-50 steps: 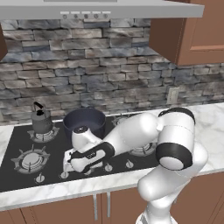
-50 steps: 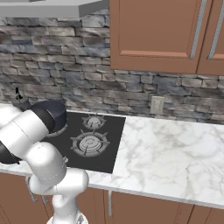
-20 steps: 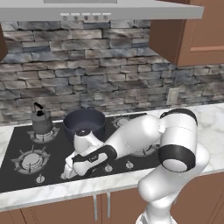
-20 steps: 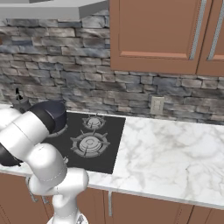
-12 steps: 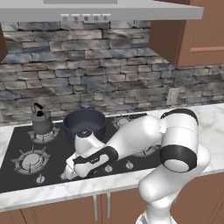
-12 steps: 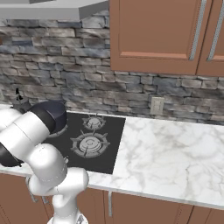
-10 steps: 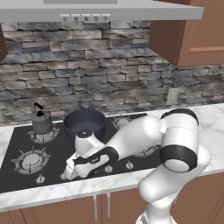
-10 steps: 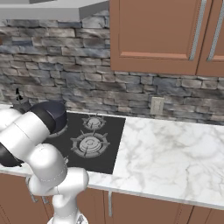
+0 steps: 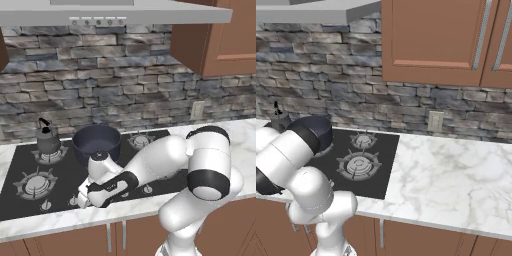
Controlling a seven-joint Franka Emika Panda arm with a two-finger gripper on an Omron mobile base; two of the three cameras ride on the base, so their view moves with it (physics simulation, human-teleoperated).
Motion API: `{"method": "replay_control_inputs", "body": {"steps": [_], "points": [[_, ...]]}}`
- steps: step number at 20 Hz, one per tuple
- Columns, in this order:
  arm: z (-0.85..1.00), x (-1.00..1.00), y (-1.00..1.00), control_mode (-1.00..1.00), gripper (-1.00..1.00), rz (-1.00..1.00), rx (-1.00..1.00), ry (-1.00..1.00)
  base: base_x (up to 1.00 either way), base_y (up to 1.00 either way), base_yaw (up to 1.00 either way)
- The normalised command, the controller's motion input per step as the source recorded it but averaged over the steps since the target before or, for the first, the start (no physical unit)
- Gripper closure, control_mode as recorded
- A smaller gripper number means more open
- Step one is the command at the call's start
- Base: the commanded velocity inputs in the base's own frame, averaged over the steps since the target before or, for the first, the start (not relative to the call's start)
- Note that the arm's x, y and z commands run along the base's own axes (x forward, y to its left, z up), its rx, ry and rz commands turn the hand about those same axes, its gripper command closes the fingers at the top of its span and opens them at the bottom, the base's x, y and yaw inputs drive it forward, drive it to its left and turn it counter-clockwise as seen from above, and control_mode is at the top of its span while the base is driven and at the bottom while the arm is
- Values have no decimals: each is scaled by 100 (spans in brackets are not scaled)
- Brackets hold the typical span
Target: Pick the kettle from the cabinet and place it on a stove burner. Then pick the pot from the counter and place it on another stove burner. Finally, turn both burners on.
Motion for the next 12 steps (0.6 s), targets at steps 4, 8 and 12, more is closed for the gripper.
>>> {"method": "replay_control_inputs", "body": {"steps": [4, 8, 12], "points": [[0, 1, 0, -100, -100, 18, 2, 2, 0, 0, 0], [22, 0, 0, -100, -100, 9, 0, 1, 0, 0, 0], [38, 0, 0, -100, -100, 3, 0, 0, 0, 0, 0]]}}
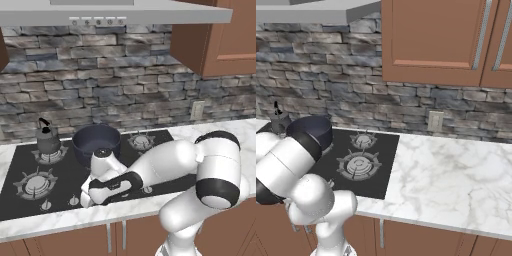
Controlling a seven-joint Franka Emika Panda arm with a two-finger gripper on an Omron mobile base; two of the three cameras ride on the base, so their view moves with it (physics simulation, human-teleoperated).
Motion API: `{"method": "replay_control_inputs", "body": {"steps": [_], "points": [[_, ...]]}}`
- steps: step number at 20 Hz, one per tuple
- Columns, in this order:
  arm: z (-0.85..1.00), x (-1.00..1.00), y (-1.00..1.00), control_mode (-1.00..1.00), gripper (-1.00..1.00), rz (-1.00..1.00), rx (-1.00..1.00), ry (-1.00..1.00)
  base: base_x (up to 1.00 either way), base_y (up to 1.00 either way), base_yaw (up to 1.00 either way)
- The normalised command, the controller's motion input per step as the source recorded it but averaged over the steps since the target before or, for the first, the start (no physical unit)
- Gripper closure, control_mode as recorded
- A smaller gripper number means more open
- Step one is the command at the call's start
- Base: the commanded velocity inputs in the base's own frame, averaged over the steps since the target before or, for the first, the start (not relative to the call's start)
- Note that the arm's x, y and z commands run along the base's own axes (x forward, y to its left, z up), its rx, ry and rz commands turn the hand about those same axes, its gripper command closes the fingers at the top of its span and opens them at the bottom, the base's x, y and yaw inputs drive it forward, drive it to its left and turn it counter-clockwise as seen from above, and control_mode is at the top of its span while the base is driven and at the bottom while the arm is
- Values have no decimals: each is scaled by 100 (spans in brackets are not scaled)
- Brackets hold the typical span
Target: Pick the kettle from the cabinet and place it on a stove burner. Then pick the pot from the counter and place it on another stove burner. Finally, turn both burners on.
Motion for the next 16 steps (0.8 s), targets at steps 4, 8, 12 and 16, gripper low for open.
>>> {"method": "replay_control_inputs", "body": {"steps": [4, 8, 12, 16], "points": [[48, 0, 0, -100, -100, 1, -2, 0, 0, 0, 0], [39, 0, 0, -100, -100, 1, -1, 3, 0, 0, 0], [19, 0, 11, -100, -100, -1, 0, 13, 0, 0, 0], [7, 0, 19, -100, -100, -9, 2, 19, 0, 0, 0]]}}
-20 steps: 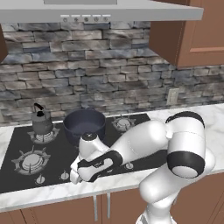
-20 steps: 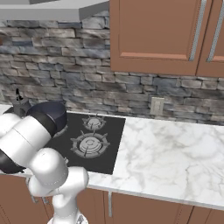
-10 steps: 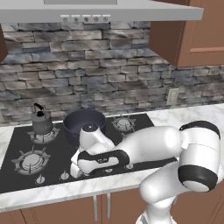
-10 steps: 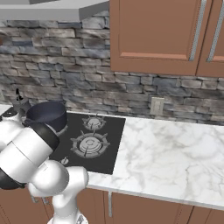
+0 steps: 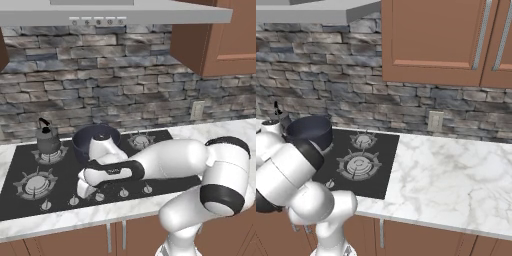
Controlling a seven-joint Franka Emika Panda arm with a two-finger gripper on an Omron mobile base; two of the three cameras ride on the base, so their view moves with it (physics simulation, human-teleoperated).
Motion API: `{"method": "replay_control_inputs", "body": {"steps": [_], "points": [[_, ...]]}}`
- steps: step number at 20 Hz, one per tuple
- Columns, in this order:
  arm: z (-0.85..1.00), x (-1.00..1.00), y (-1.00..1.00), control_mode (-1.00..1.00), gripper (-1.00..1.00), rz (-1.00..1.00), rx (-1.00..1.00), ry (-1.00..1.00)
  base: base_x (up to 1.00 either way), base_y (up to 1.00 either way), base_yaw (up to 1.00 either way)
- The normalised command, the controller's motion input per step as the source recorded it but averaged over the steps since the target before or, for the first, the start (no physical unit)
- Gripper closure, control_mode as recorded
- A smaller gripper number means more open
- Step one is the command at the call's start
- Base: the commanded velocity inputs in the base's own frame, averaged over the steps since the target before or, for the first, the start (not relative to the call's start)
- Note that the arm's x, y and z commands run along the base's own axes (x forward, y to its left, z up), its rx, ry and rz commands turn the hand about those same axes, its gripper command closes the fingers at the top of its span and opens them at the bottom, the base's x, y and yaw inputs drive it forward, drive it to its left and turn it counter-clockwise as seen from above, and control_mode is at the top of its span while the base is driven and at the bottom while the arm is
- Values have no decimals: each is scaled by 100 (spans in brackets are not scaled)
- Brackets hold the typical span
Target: Pick the kettle from the cabinet and place it on a stove burner. Then pick the pot from the counter and place it on another stove burner. Finally, turn both burners on.
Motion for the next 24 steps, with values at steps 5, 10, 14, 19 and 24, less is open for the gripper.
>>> {"method": "replay_control_inputs", "body": {"steps": [5, 10, 14, 19, 24], "points": [[9, -1, 19, -100, -100, -18, 1, 11, 0, 0, 0], [11, -9, 23, -100, -100, -21, -1, 1, 0, 0, 0], [0, -14, 29, -100, -100, -23, -1, 0, 0, 0, 0], [0, -6, 20, -100, -100, -20, 0, 0, 0, 0, 0], [0, 1, 1, -100, -100, -1, 0, 0, 0, 0, 0]]}}
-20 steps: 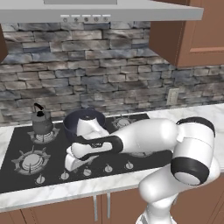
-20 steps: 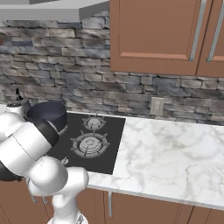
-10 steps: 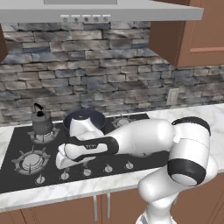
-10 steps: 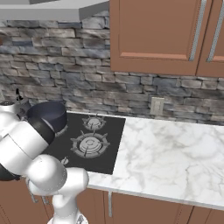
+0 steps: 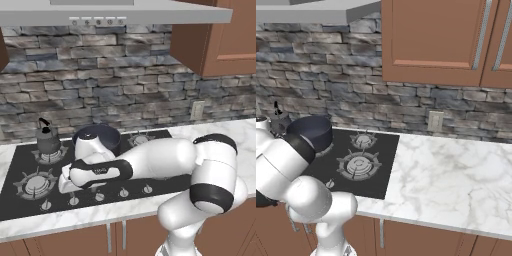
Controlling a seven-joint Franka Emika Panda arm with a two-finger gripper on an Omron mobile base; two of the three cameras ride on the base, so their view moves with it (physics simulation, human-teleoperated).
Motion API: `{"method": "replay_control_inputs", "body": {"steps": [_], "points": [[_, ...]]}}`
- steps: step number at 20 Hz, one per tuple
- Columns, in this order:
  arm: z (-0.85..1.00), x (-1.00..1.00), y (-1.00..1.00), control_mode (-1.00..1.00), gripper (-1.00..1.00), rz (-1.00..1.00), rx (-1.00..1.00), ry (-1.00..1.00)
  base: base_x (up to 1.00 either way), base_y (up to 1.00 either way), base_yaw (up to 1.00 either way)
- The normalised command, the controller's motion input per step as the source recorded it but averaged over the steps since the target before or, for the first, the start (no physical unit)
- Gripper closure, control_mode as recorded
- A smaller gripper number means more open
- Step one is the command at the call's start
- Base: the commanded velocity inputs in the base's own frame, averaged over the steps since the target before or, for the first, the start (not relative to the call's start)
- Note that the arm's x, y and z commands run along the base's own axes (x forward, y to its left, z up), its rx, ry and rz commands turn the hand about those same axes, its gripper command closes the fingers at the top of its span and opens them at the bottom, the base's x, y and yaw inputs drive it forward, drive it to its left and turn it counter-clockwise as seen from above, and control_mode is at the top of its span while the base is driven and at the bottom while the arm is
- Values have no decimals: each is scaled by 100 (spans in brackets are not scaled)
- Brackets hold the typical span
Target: Pick the kettle from the cabinet and place it on a stove burner. Then pick the pot from the counter and place it on another stove burner. Finally, turn both burners on.
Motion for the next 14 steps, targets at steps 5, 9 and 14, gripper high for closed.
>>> {"method": "replay_control_inputs", "body": {"steps": [5, 9, 14], "points": [[-4, 4, 8, -100, -100, -2, 0, 0, 0, 0, 0], [-7, 2, 12, -100, -100, -3, 0, 0, 0, 0, 0], [-14, 8, 13, -100, -100, -5, -2, 0, 0, 0, 0]]}}
